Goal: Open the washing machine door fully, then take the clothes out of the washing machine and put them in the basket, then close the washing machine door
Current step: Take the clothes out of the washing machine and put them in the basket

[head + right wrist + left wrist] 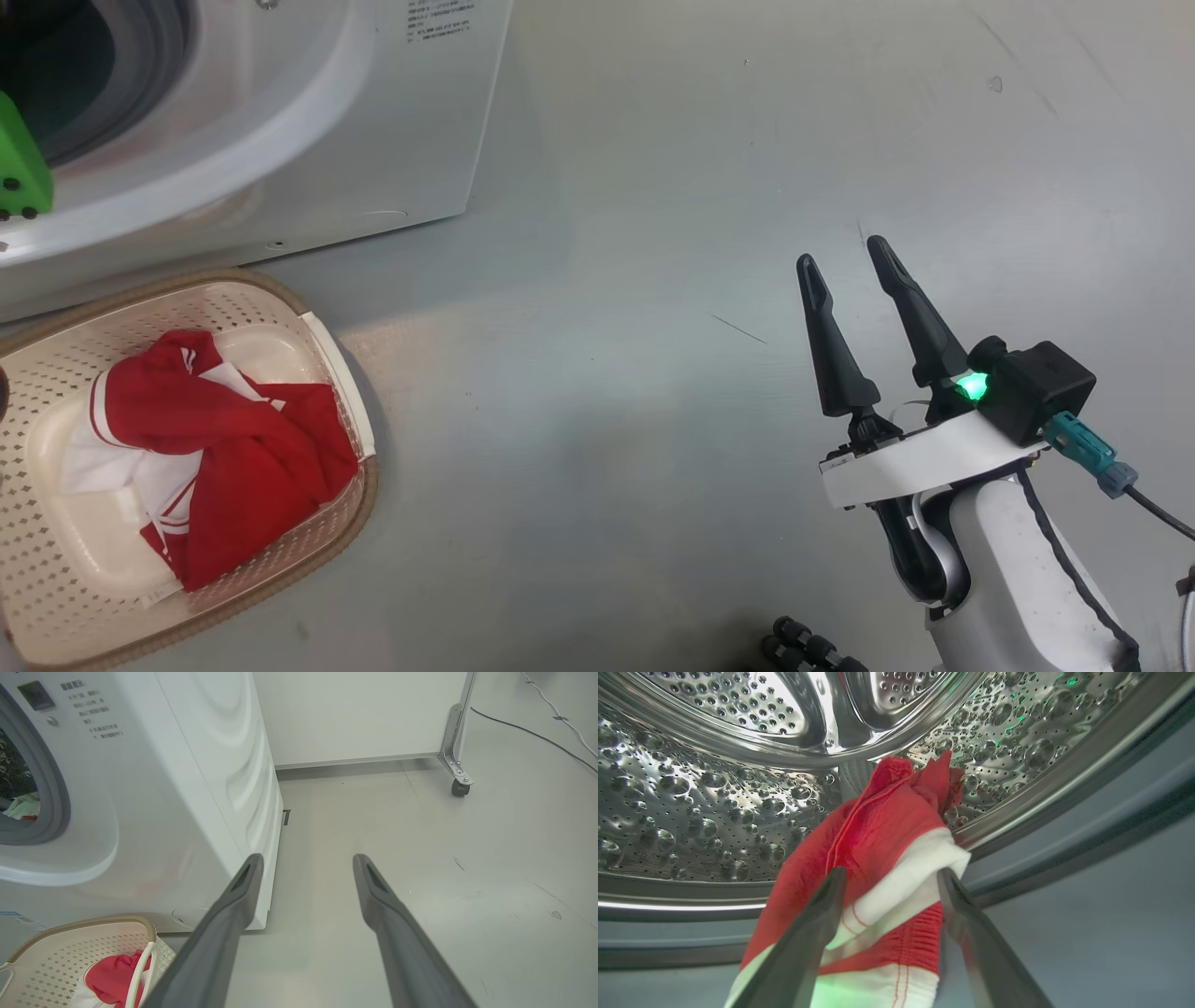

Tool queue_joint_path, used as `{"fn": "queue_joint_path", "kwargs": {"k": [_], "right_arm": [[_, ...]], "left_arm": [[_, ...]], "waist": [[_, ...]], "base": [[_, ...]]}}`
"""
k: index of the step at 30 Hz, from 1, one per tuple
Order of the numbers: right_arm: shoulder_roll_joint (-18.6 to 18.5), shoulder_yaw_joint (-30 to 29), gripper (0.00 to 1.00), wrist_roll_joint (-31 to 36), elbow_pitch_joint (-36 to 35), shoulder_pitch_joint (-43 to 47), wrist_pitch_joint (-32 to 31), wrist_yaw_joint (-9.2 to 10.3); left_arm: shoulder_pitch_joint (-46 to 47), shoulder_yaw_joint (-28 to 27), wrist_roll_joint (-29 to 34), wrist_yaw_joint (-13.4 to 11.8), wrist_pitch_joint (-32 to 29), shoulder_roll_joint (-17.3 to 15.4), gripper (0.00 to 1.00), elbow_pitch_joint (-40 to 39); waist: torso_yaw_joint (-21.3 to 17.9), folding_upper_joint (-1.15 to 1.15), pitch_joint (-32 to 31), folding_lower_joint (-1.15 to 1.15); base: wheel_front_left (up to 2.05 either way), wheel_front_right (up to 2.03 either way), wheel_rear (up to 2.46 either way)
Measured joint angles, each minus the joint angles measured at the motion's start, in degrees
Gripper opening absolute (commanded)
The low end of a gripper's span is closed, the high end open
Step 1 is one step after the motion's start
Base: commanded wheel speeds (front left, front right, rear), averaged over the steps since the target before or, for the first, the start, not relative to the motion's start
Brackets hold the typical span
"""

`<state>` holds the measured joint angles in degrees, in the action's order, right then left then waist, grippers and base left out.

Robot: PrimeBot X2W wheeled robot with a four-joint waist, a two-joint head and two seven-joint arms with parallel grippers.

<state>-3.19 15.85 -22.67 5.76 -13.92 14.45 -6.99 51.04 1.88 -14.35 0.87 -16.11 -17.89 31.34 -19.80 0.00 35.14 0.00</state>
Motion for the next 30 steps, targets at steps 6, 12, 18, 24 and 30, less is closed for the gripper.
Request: {"fn": "queue_joint_path", "kwargs": {"k": [6,12,18,24,30], "right_arm": [[0.04,0.10,1.00,0.00,0.01,-0.47,0.00,0.00],[0.12,0.43,1.00,0.00,0.02,-1.14,0.00,0.00],[0.20,0.57,1.00,0.01,0.11,-1.30,0.00,0.00],[0.30,0.53,1.00,0.01,0.18,-2.04,0.00,0.00],[0.33,0.22,1.00,0.01,0.34,-2.05,0.00,0.00]], "left_arm": [[2.26,0.68,1.48,0.00,-1.53,-0.92,1.00,3.07],[4.41,1.40,2.45,-0.01,-2.56,-1.24,1.00,6.15],[6.87,1.56,2.45,-0.05,-3.96,-1.15,1.00,9.03],[8.22,1.93,2.45,-0.05,-4.22,-0.77,0.00,10.84],[8.77,2.01,2.46,-0.05,-2.37,-0.32,0.00,12.78]], "waist": [[-0.25,0.00,0.72,0.00],[-0.42,0.00,1.21,0.00],[-0.52,0.00,1.50,0.00],[-0.52,0.00,1.55,0.00],[-0.15,0.00,1.38,0.00]], "base": [[0.00,0.00,0.00],[0.00,0.00,0.00],[0.00,0.00,0.00],[0.00,0.00,0.00],[0.00,0.00,0.00]]}}
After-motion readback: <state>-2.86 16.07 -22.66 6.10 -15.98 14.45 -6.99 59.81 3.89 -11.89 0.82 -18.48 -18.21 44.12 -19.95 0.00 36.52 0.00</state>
